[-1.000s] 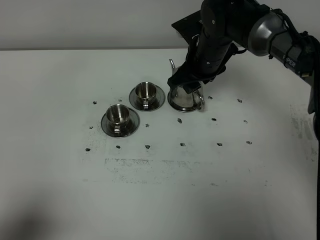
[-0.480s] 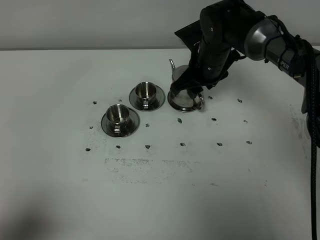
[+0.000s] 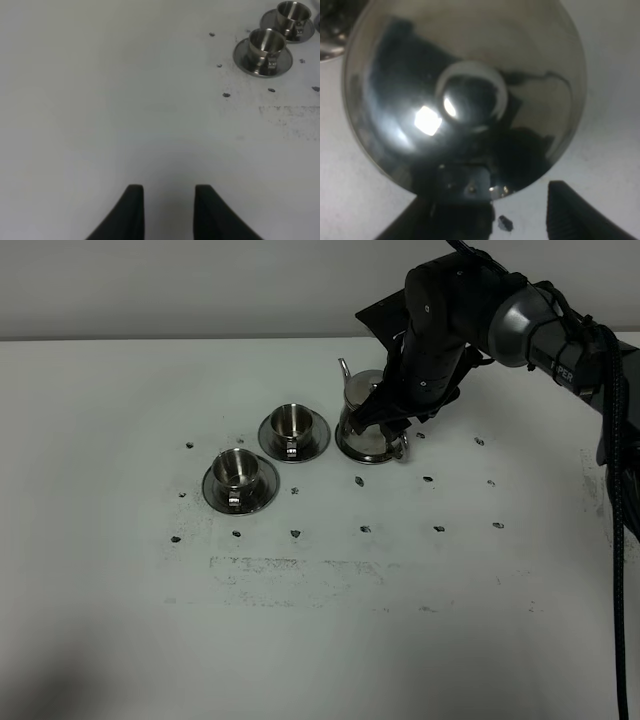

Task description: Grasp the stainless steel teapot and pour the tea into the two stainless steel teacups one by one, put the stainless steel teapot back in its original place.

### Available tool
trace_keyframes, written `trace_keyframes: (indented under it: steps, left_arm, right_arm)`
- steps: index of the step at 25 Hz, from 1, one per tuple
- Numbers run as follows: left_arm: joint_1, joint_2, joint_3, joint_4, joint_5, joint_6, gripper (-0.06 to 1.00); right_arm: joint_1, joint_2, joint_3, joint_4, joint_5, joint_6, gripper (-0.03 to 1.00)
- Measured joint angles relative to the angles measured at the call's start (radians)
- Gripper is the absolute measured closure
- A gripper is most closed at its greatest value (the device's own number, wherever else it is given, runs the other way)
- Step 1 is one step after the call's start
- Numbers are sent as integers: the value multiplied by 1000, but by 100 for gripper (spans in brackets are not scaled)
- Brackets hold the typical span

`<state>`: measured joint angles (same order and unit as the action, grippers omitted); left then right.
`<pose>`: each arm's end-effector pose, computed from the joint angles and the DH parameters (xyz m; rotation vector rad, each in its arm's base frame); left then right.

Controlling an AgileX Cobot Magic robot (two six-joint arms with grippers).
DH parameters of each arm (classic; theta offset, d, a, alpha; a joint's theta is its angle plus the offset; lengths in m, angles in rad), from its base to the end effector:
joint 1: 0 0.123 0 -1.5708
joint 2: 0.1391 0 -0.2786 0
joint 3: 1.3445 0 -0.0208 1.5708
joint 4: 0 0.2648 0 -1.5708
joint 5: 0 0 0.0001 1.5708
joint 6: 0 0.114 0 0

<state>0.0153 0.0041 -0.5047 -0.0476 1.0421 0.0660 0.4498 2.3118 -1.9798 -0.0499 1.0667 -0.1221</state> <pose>0.0355 -0.0041 0.2769 0.0530 2.0235 -0.0054 0.4577 0.2155 0.1464 -0.8372 2.7538 -0.0053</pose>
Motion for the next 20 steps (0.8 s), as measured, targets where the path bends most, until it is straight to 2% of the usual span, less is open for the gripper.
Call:
trace_keyframes:
  steps: [14,20]
  left_arm:
    - [0,0,0,0,0,0,70]
    - [0,0,0,0,0,0,70]
  right_arm:
    - [0,0,0,0,-16,-29,50]
    - [0,0,0,0,-31,-35,63]
